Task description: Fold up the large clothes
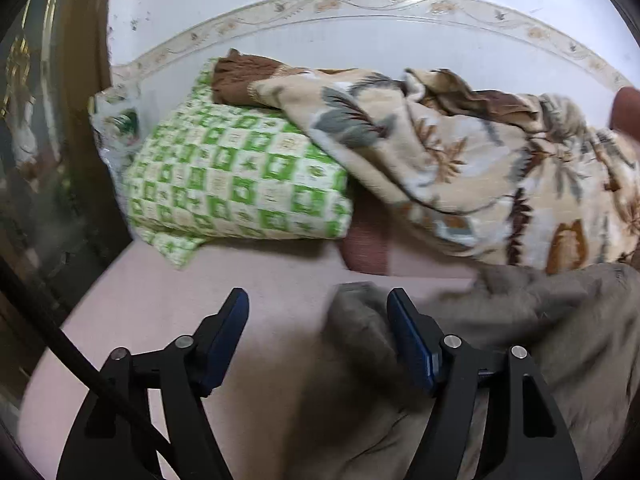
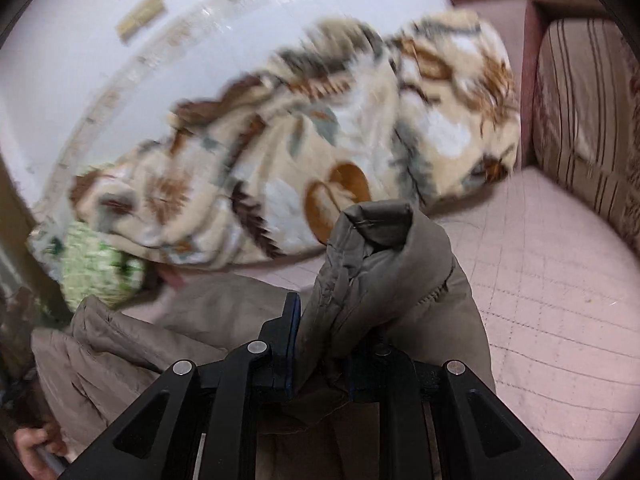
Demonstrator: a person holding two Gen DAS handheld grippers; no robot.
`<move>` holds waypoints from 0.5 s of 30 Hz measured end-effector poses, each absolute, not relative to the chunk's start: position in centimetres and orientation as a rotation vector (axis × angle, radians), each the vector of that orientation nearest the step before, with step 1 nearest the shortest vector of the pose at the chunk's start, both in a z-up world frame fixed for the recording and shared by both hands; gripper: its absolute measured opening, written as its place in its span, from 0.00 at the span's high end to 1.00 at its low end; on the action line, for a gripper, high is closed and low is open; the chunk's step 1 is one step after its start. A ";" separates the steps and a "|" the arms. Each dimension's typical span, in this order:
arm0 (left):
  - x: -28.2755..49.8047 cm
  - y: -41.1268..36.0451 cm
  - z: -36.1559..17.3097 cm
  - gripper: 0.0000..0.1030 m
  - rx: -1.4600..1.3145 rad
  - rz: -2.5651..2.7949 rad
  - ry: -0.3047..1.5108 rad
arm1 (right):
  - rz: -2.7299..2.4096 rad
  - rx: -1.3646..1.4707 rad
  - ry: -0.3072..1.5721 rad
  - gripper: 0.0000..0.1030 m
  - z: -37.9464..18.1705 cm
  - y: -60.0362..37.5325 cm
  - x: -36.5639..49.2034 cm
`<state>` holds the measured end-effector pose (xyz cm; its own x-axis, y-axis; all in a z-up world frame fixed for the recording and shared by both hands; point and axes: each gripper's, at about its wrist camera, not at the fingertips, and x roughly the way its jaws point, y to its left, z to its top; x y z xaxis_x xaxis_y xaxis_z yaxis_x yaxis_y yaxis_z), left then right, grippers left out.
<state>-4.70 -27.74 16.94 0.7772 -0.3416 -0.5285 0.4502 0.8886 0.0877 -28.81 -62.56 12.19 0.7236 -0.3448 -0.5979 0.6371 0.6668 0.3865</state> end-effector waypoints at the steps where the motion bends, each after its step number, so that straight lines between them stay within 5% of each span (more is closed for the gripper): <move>1: -4.6 -27.4 17.0 0.31 0.214 -0.436 0.519 | -0.587 0.645 0.527 0.80 11.1 -63.4 -28.1; 5: -4.5 -26.5 17.1 0.31 0.221 -0.453 0.513 | -0.485 0.911 0.543 0.66 7.6 -68.2 -27.5; 7: -5.4 -26.3 17.4 0.31 0.208 -0.487 0.513 | -0.439 1.031 0.475 0.46 7.8 -69.7 -29.1; 9: -6.6 -26.5 17.7 0.31 0.199 -0.536 0.511 | -0.416 1.026 0.428 0.37 9.4 -70.1 -30.7; 15: -13.8 -30.7 16.6 0.31 0.263 -0.752 0.537 | -0.393 0.788 0.475 0.37 14.3 -65.8 -33.8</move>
